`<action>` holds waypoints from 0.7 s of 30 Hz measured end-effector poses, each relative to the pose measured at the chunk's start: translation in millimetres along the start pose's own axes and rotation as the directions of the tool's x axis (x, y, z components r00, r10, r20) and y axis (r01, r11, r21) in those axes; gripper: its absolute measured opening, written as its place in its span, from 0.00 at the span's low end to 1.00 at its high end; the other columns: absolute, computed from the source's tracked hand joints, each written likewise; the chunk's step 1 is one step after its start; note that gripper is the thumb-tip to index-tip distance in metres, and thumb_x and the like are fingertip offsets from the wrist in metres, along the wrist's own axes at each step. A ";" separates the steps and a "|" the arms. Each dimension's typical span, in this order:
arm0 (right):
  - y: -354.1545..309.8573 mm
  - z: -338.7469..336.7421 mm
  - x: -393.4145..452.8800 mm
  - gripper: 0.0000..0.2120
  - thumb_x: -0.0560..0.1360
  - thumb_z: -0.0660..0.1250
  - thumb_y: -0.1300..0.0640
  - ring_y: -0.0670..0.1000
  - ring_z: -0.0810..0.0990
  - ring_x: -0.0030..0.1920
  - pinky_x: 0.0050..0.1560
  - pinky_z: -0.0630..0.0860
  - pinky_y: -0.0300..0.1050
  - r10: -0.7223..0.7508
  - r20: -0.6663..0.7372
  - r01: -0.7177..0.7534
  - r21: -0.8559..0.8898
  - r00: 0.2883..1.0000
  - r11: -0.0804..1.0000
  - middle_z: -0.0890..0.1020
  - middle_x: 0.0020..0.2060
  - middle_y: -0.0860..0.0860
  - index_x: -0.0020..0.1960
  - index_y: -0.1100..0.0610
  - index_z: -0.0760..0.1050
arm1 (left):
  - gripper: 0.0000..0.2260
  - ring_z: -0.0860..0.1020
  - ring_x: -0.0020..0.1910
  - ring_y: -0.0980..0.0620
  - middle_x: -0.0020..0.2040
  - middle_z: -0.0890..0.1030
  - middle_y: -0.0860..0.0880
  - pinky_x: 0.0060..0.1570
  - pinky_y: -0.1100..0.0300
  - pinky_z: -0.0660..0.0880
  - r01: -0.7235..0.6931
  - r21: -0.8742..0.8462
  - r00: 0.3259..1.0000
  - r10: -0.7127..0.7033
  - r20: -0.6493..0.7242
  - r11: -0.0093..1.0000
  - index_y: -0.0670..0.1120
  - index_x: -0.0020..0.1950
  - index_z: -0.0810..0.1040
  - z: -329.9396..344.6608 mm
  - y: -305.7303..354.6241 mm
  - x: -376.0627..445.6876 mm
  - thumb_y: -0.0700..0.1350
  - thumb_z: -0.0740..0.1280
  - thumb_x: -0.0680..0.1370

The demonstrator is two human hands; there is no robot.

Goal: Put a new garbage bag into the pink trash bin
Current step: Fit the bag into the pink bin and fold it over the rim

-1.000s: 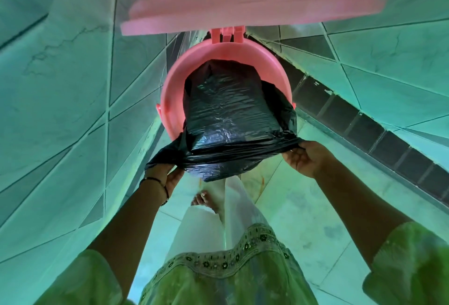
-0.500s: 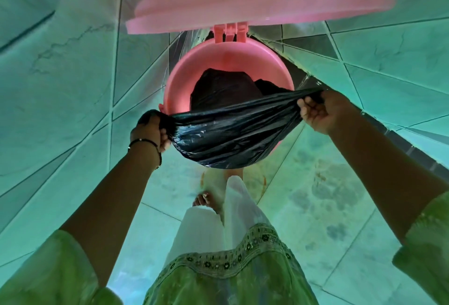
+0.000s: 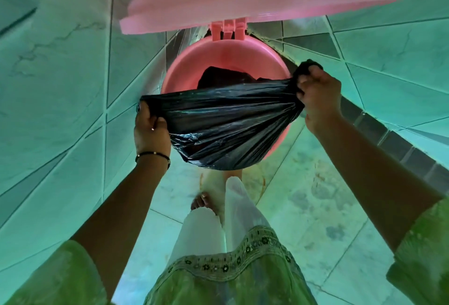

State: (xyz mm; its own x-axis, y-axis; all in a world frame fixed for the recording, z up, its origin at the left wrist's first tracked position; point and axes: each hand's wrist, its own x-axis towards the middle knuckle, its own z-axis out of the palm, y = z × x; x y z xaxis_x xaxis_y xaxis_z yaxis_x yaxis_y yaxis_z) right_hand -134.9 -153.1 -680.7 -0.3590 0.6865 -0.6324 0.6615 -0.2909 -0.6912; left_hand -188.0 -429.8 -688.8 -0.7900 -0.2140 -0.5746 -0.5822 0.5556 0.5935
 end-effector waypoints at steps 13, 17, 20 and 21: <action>38.6 -29.8 -27.8 0.20 0.70 0.58 0.69 0.48 0.80 0.46 0.49 0.81 0.54 -0.182 -0.073 0.167 -0.174 0.981 0.970 0.79 0.45 0.49 0.60 0.57 0.73 | 0.30 0.58 0.73 0.36 0.76 0.54 0.38 0.72 0.44 0.57 -0.506 0.575 0.863 0.384 0.329 0.643 0.44 0.76 0.48 5.6 19.5 22.4 0.41 0.58 0.77; 32.3 -23.6 -22.2 0.22 0.69 0.60 0.68 0.54 0.77 0.56 0.56 0.77 0.53 -0.347 0.076 0.345 -0.424 0.935 0.837 0.76 0.56 0.57 0.62 0.58 0.68 | 0.31 0.54 0.75 0.40 0.78 0.48 0.43 0.74 0.49 0.54 -0.579 0.524 0.815 0.418 0.402 0.624 0.44 0.76 0.43 12.5 44.8 38.5 0.39 0.56 0.78; 9.9 -11.2 -10.6 0.24 0.72 0.61 0.65 0.57 0.74 0.59 0.62 0.73 0.52 -0.391 0.196 0.435 -0.491 0.899 0.754 0.74 0.59 0.58 0.67 0.58 0.65 | 0.31 0.50 0.76 0.42 0.78 0.45 0.44 0.75 0.51 0.52 -0.597 0.533 0.800 0.392 0.455 0.599 0.44 0.76 0.41 20.3 59.9 47.5 0.41 0.56 0.79; 1.4 -6.8 -6.1 0.25 0.74 0.61 0.65 0.57 0.72 0.62 0.64 0.70 0.48 -0.392 0.236 0.456 -0.518 0.889 0.724 0.72 0.62 0.59 0.70 0.57 0.63 | 0.31 0.49 0.77 0.43 0.78 0.44 0.43 0.75 0.52 0.51 -0.605 0.535 0.793 0.386 0.471 0.590 0.44 0.76 0.41 23.0 64.4 50.3 0.41 0.56 0.79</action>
State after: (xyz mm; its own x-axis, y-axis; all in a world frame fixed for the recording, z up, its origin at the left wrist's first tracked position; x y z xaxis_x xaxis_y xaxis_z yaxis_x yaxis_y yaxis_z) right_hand -127.4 -153.1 -675.5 -0.7337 0.5675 -0.3738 0.6559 0.4477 -0.6078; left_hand -260.8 -386.3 -692.5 -0.7610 0.4232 -0.4917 0.2372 0.8870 0.3963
